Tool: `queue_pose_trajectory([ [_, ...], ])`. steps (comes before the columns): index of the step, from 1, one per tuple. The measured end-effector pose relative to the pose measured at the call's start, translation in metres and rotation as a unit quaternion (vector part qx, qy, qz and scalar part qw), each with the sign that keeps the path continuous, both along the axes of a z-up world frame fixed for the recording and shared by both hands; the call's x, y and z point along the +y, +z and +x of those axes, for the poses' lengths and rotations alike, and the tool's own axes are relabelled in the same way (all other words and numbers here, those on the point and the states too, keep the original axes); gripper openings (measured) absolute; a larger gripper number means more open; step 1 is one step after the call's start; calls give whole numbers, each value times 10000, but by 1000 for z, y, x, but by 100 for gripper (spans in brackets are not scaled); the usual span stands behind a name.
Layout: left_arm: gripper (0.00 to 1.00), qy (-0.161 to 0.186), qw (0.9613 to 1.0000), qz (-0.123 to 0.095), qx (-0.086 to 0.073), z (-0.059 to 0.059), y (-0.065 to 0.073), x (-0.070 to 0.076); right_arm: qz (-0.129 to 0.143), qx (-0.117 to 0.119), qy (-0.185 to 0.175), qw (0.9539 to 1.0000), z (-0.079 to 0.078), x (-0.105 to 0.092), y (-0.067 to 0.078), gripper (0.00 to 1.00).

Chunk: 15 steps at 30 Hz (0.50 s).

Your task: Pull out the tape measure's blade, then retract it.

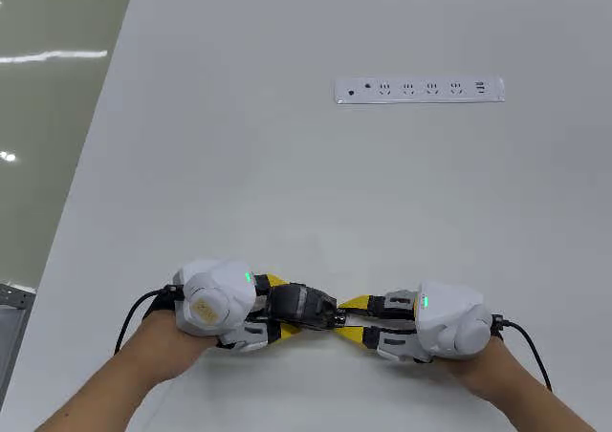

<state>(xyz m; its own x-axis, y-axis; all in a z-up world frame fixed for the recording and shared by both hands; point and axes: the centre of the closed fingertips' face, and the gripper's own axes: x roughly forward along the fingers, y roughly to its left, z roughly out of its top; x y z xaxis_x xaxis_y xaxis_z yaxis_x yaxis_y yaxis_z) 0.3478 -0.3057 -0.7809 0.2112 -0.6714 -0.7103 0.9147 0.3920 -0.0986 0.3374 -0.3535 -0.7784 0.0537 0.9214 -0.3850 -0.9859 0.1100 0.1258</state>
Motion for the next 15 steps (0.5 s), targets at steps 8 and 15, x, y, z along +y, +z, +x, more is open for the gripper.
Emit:
queue_pose_trajectory([
  [8,33,-35,10000,15,-8,0,0,0,-8,-124,122,9998,-1,1,0,14],
  [15,33,-58,10000,16,-20,0,0,0,12,-131,141,9998,-1,1,0,13],
])
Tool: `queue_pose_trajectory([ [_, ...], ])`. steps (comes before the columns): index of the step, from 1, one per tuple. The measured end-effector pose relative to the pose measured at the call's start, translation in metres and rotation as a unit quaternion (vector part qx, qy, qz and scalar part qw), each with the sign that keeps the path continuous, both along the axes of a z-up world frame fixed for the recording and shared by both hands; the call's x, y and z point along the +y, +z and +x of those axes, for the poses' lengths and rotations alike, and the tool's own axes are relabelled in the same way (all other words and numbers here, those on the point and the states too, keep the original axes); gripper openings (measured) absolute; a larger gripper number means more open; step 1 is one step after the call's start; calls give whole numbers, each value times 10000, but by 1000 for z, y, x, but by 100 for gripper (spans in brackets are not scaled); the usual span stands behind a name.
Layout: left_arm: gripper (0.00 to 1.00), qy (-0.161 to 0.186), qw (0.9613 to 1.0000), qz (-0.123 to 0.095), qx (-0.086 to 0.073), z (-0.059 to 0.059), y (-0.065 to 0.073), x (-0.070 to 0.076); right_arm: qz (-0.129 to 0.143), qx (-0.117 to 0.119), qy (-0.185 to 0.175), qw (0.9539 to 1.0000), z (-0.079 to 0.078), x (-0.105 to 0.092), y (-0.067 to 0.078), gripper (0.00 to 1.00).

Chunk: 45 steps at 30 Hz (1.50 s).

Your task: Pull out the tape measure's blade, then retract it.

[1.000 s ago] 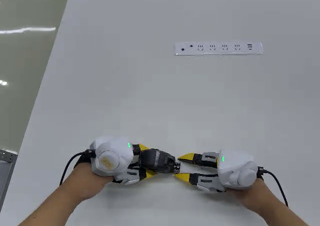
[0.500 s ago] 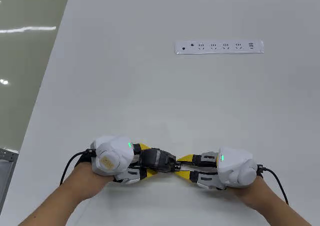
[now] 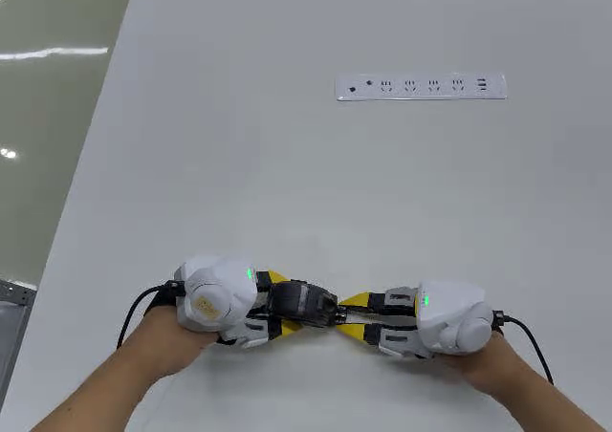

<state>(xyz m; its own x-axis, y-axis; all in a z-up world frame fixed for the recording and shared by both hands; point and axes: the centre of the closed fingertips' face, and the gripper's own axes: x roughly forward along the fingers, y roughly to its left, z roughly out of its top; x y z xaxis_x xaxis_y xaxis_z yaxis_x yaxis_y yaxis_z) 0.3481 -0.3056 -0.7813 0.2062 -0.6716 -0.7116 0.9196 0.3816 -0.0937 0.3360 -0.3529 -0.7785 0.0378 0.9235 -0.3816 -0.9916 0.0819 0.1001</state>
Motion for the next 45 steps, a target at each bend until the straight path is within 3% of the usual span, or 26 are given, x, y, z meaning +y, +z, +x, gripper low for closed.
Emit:
queue_pose_trajectory([
  [5,33,6,10000,10,-7,0,0,0,4,-78,17,10000,0,0,-1,13],
  [20,31,40,10000,49,-3,0,-1,4,63,42,-77,9999,0,-2,0,13],
  [45,31,29,10000,35,-23,2,-1,0,43,-5,-79,10000,1,-9,0,12],
])
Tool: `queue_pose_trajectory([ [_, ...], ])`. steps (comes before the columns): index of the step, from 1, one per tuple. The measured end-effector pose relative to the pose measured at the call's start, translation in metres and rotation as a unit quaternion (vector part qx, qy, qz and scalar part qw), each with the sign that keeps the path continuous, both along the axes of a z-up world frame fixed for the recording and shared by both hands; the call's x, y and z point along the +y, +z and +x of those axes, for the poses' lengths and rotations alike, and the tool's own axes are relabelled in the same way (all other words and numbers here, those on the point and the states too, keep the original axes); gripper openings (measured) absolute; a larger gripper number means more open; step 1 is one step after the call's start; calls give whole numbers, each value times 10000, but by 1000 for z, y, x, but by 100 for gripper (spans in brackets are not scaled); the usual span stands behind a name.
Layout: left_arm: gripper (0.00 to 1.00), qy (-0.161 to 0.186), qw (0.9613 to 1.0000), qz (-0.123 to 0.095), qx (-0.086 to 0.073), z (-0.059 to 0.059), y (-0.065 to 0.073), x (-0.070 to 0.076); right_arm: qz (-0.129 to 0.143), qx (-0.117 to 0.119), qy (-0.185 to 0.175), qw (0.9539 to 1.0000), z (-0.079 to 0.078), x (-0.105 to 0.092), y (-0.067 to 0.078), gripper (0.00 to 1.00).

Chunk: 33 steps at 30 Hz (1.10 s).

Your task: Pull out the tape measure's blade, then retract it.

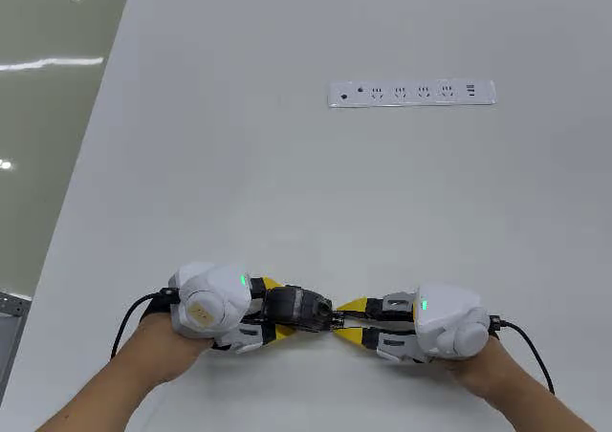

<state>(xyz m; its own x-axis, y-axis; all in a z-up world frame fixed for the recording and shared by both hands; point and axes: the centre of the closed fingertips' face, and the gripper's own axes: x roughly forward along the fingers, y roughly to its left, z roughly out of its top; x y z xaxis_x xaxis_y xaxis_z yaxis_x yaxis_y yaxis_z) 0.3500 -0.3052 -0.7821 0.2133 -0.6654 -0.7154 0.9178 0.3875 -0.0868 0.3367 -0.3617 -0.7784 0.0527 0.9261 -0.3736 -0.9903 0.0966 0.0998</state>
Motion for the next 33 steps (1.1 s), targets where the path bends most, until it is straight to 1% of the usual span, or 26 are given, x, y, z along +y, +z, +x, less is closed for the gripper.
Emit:
queue_pose_trajectory([
  [11,30,-4,10000,-11,-14,0,0,0,6,14,-92,10000,0,-7,0,11],
  [33,29,-27,10000,15,-20,0,-1,0,26,138,-210,9997,-1,-24,0,11],
])
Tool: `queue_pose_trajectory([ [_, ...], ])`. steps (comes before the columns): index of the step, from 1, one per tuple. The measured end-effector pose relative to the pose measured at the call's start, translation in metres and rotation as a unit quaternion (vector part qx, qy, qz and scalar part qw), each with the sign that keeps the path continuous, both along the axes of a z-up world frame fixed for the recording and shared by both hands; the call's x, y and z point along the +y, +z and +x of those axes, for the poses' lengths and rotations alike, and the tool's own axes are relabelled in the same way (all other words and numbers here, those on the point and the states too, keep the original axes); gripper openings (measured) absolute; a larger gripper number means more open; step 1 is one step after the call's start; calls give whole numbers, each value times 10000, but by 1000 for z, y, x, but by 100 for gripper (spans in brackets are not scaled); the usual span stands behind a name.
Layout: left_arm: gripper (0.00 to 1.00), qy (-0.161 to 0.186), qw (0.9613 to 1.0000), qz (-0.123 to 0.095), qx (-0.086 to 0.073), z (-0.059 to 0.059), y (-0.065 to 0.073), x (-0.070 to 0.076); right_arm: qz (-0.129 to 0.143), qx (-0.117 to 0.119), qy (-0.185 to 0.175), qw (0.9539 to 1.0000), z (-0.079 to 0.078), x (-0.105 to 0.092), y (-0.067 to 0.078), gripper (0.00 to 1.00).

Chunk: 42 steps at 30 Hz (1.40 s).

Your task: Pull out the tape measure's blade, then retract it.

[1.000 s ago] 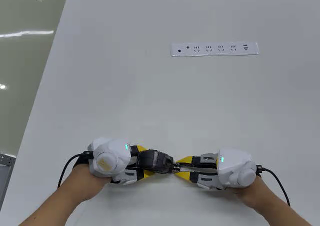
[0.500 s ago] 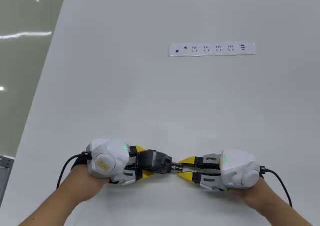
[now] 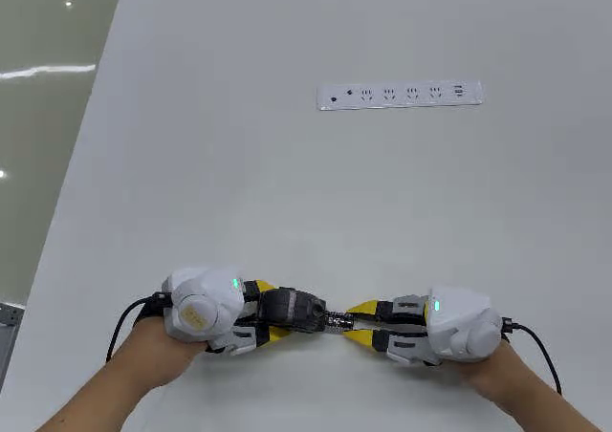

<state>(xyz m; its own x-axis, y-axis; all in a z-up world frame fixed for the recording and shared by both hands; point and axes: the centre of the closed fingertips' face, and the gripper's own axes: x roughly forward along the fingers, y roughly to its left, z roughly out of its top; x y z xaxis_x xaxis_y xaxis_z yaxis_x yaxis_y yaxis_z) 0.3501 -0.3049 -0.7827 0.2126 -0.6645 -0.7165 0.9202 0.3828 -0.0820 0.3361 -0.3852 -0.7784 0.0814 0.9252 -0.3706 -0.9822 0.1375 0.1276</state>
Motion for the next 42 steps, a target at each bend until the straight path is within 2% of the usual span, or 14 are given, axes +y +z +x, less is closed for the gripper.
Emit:
queue_pose_trajectory([
  [11,29,18,10000,-6,4,0,0,0,21,90,-97,9999,-1,-12,0,11],
  [42,29,24,10000,30,3,-2,0,-2,29,137,-337,9993,-2,-41,1,11],
])
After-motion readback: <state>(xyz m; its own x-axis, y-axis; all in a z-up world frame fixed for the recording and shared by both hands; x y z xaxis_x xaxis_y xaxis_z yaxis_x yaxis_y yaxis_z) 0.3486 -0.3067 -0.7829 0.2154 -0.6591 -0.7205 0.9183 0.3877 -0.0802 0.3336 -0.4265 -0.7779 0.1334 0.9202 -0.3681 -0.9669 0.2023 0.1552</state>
